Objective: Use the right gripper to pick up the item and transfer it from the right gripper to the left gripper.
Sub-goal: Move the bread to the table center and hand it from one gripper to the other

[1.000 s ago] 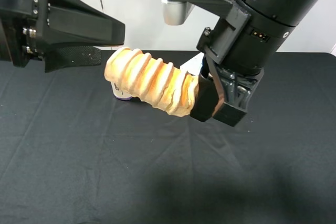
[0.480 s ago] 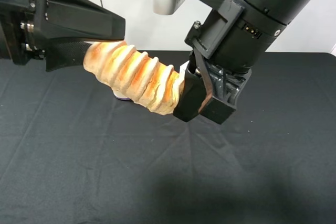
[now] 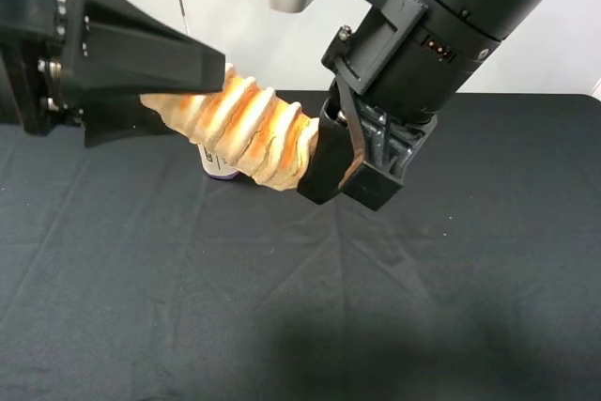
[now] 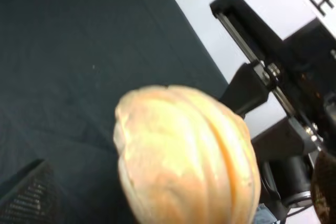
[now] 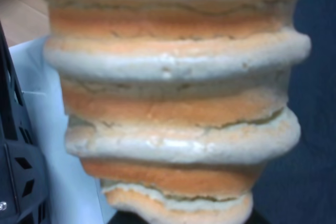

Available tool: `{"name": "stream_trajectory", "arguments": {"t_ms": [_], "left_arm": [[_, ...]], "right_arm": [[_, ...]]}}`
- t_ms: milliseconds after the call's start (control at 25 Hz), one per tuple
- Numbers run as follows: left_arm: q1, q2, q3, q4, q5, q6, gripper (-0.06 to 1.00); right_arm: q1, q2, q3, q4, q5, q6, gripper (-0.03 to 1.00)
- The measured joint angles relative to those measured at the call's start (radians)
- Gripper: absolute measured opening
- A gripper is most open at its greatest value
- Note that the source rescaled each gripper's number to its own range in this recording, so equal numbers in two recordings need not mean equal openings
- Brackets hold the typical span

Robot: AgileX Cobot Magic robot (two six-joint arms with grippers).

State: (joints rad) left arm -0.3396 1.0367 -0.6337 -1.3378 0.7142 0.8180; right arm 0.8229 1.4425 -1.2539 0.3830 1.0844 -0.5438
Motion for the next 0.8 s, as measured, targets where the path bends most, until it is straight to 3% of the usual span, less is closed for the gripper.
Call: {"name": "stream_trajectory", "arguments": {"t_ms": [280, 480, 600, 720, 800], "left_arm": [[0.0, 0.0, 0.006, -0.007, -0.027, -0.001, 0.9], [0.0, 0.0, 0.007, -0.008, -0.066, -0.001, 0.76], [0.0, 0.0, 0.007, -0.011, -0.072, -0.001, 0.58], [0.0, 0.0, 0.007, -0.015, -0.072, -0.001, 0.29], [0.0, 0.0, 0.007, -0.015, -0.073, -0.001, 0.15]], "right_arm": [[0.0, 0.0, 0.0, 0.018, -0.004, -0.016, 0.01], [0.0, 0.0, 0.0, 0.019, -0.005, -0.022, 0.01], [0.0, 0.0, 0.0, 0.019, -0.005, -0.022, 0.01], [0.0, 0.0, 0.0, 0.019, -0.005, -0.022, 0.01], [0.0, 0.0, 0.0, 0.019, -0.005, -0.022, 0.0]]}}
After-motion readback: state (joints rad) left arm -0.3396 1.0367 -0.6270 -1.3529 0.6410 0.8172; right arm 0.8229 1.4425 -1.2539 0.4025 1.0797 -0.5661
